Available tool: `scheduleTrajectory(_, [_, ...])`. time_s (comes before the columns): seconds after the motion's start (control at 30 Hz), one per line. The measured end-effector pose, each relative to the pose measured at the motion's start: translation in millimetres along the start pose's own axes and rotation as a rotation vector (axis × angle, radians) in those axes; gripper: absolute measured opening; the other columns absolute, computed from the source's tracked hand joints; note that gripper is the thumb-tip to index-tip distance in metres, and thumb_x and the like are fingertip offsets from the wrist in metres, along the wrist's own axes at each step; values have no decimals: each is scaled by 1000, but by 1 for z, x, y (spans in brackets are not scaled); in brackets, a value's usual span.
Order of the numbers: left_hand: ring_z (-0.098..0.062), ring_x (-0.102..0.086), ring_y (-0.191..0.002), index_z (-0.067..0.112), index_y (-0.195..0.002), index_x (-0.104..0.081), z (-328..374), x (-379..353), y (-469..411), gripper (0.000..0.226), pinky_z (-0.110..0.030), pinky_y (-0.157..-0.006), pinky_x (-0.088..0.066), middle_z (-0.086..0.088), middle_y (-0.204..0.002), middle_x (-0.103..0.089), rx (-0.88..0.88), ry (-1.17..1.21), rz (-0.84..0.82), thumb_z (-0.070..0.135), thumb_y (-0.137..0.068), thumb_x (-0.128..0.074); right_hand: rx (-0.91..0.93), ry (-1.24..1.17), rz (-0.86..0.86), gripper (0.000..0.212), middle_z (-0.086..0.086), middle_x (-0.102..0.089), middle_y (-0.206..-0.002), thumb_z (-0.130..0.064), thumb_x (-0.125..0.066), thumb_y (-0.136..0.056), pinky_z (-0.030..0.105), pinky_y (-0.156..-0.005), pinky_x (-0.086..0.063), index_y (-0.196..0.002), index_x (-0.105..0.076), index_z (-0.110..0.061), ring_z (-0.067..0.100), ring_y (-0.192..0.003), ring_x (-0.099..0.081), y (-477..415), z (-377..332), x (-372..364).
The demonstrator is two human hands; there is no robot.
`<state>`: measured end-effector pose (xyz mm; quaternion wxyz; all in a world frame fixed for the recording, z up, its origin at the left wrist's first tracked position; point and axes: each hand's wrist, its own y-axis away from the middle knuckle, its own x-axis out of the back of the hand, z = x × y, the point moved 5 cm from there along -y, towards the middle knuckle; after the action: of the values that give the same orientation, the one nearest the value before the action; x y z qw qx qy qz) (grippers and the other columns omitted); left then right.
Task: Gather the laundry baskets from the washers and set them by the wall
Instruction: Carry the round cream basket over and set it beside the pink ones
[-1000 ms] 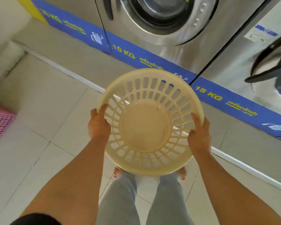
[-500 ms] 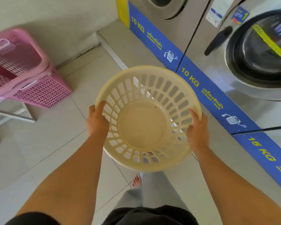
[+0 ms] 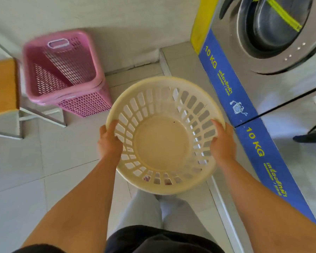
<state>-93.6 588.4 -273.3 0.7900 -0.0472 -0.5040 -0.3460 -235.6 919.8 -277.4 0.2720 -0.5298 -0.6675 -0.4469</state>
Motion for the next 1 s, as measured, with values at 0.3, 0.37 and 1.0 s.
scheduleTrajectory(0.3, [-27,-53,-89,35,-138,-44,27,4,-155,63,-34,-72,-47,-4,-129,-45,28,60,-52,-4,-88,-42,32,26,-22,68,2,-31,-148,5,-47,-85,42,-85,-46,-142,-38,-30,32,-112,-54,-136,-106,-29])
scheduleTrajectory(0.37, [-24,-50,-89,32,-138,-45,37,5,-193,58,-33,-72,-44,-5,-131,-46,40,49,-49,-2,-91,-43,18,16,-21,68,3,-31,-148,5,-47,-84,44,-87,-46,-142,-38,-30,33,-112,-54,-167,-126,-37])
scheduleTrajectory(1.0, [-17,-50,-86,34,-138,-45,89,-60,-449,62,-34,-77,-46,-4,-121,-51,263,-24,-2,-5,-89,-45,139,91,-70,61,4,-35,-144,2,-44,-90,36,-66,-48,-141,-38,-32,33,-94,-61,-451,-262,-144])
